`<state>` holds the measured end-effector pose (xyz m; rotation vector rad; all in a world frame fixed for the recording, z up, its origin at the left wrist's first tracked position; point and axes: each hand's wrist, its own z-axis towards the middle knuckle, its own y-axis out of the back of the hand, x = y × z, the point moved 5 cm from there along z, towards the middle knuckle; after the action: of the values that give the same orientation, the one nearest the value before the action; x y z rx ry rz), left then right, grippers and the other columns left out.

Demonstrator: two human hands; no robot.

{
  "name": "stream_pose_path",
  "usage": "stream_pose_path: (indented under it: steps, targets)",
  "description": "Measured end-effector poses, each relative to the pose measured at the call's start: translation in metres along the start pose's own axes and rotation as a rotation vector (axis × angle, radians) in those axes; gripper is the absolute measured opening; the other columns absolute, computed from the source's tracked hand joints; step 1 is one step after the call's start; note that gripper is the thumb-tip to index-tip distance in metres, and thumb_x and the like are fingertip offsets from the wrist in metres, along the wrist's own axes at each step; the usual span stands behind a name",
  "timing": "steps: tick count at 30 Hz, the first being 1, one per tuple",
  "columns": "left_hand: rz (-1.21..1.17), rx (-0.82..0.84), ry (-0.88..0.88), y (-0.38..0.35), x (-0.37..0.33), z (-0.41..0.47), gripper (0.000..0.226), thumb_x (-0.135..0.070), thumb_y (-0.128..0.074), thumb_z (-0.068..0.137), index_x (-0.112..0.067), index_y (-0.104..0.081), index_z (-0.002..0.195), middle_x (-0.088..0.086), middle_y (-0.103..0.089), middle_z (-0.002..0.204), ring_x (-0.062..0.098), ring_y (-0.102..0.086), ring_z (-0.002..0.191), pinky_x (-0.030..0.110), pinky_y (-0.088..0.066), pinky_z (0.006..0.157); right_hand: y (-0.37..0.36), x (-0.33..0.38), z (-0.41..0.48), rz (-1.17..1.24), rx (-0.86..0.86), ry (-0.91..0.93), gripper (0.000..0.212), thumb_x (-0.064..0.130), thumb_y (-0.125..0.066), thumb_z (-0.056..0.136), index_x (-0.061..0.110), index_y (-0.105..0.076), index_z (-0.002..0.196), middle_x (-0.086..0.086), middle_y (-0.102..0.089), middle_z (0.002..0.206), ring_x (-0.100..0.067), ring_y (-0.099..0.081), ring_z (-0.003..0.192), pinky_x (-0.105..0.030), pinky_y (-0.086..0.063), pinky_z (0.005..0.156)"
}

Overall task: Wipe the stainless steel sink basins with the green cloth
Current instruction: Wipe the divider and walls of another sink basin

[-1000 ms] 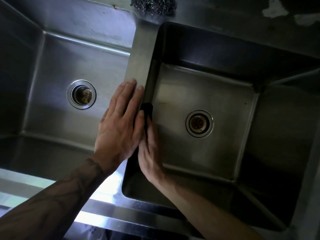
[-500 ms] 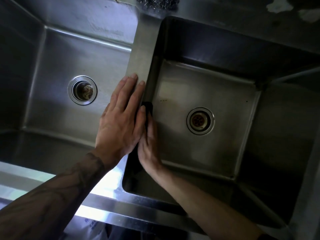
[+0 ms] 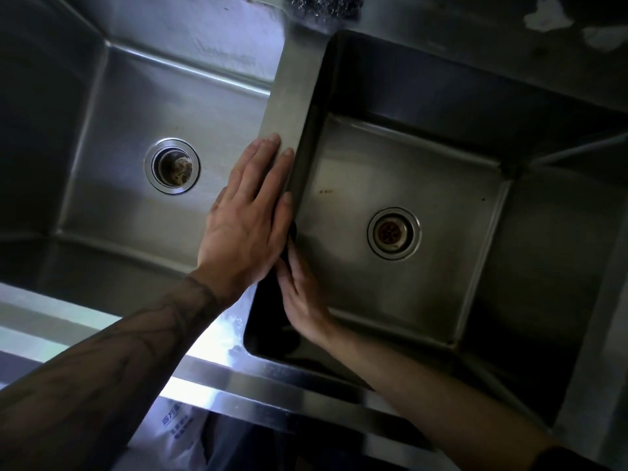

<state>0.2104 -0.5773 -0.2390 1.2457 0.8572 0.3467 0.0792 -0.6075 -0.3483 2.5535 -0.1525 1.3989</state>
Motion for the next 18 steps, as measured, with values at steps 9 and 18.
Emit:
stream_pose_path:
  steps: [9, 18]
  targets:
    - [0.019, 0.014, 0.039, 0.003, -0.003, -0.002, 0.052, -0.025, -0.035, 0.113, -0.007, -0.043, 0.161, 0.013, -0.037, 0.17, 0.032, -0.033, 0.159, 0.04, -0.026, 0.132, 0.013, -0.028, -0.038, -0.122, 0.318, -0.036, 0.051, 0.033, -0.053, 0.109, 0.011, -0.048, 0.154, 0.009, -0.048, 0.151, 0.024, -0.034, 0.134, 0.008, -0.018, 0.105]
    - [0.123, 0.036, 0.245, 0.003, -0.021, -0.087, 0.058, -0.028, -0.04, 0.112, -0.009, -0.032, 0.166, 0.009, -0.026, 0.175, 0.026, -0.022, 0.164, 0.051, -0.028, 0.129, 0.021, -0.047, -0.017, -0.535, 0.63, 0.046, 0.05, 0.037, -0.04, 0.113, 0.018, -0.043, 0.159, -0.005, -0.042, 0.164, -0.019, -0.038, 0.153, -0.034, -0.025, 0.127]
